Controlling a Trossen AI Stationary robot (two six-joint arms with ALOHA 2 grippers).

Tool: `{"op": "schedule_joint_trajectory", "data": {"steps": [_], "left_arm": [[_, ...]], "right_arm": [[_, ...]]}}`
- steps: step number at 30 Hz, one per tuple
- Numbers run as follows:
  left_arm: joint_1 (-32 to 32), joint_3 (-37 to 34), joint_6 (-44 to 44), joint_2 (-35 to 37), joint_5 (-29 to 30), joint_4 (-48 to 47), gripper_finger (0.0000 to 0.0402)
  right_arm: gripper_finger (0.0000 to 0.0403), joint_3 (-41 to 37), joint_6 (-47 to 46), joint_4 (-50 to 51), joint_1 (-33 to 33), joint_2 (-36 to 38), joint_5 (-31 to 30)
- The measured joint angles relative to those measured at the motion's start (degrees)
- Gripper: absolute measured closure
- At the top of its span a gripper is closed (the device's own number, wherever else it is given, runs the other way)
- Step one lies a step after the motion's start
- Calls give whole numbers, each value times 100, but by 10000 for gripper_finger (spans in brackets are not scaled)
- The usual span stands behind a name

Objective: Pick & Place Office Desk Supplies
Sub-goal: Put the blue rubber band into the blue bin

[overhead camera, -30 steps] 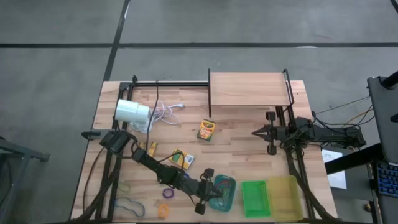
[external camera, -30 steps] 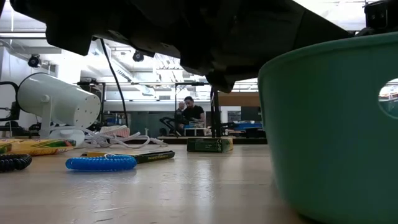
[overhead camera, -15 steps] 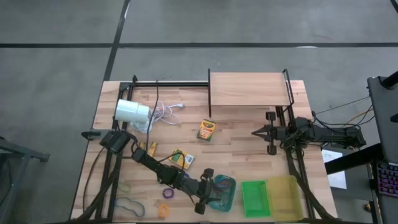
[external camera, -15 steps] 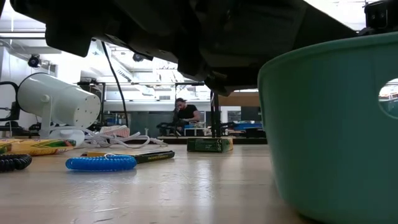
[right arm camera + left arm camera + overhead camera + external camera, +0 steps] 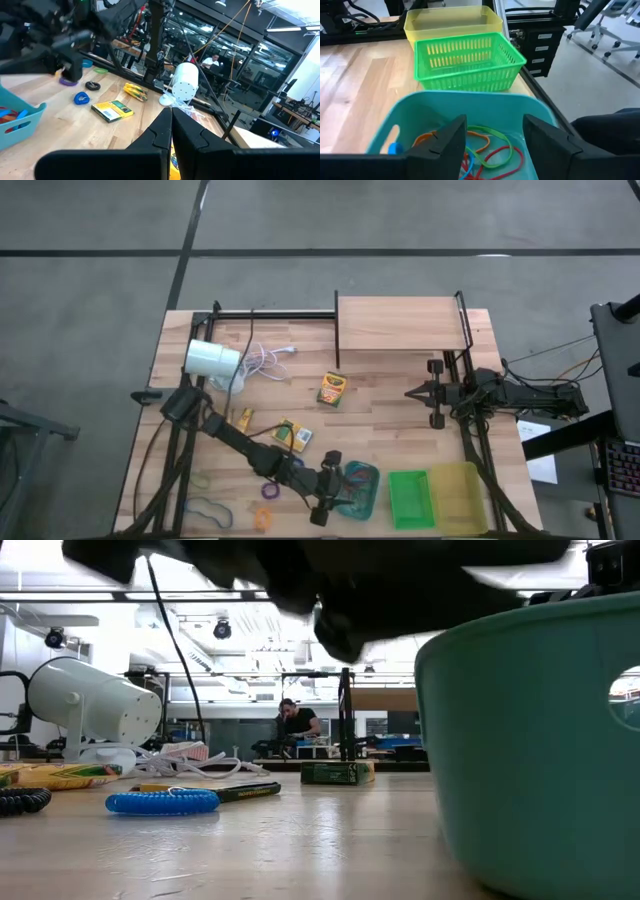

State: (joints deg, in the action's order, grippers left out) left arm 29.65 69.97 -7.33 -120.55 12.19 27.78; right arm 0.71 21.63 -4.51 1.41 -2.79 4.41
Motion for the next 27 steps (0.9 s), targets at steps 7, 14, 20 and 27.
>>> {"op": "schedule_joint_trajectory", "data": {"steps": [7,14,20,27], "left_arm": [[277,294,-178,889,787,-1750,207],[846,677,-1452,1503,2009,-3613,208],[1268,1047,-3617,1678,2413,-5321,209],[1618,1112,-6592,1678,2180,-6628,209]], "right_arm": [[394,1,0,-2,-2,2,0],[394,0,0,-4,-2,0,0],[394,1,0,-6,-2,4,-3],[394,2,-1,-3,-2,0,-1]]}}
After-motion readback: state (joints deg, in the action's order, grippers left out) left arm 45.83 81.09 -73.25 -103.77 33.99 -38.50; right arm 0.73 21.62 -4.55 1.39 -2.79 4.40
